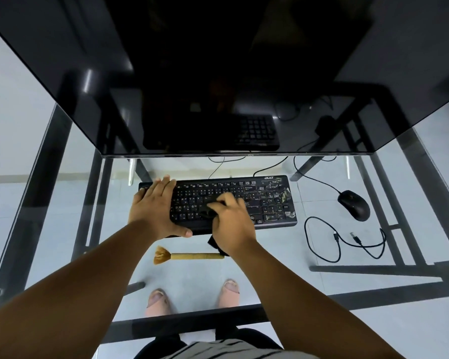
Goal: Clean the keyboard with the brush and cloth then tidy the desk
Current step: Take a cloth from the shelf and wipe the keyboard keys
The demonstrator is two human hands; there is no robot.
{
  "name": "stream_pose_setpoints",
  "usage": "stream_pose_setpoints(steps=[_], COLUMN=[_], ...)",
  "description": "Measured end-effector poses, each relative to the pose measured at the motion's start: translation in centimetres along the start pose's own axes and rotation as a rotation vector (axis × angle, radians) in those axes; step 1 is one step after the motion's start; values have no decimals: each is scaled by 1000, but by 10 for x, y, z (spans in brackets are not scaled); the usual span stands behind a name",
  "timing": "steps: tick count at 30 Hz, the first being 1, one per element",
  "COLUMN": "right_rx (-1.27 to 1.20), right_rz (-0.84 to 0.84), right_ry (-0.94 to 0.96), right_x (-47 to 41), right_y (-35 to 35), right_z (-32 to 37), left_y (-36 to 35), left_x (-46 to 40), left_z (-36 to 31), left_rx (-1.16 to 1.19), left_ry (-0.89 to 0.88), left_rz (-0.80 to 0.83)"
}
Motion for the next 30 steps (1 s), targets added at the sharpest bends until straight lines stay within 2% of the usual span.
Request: stream_pose_setpoints(steps=[3, 5, 14, 21, 30], right_rx=[6, 11, 20, -5, -18], right_rz=[-105, -118, 34, -81, 28], right_ry=[-116, -115, 50, -68, 71], right_x=[5, 3, -10, -3, -12], right_y=[13, 14, -11, -6, -33], right_z=[-23, -22, 28, 8, 57], left_y=[-5, -5, 4, 0, 1], left_x=[5, 7, 1, 4, 11], left_z=[5, 6, 19, 22, 57], left_rx=[21, 32, 6, 24, 32], left_ry=[47, 48, -23, -44, -7], left_rz=[-15, -20, -13, -15, -42])
Point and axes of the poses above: each hand's wrist, its own x-axis away from the middle knuckle, its own y-axis out of the back of the hand, z = x × y, the point moved 3 cm from there along -x, towards the middle knuckle, and after that the axes turned 6 degrees about -x, right-handed, at the moved point
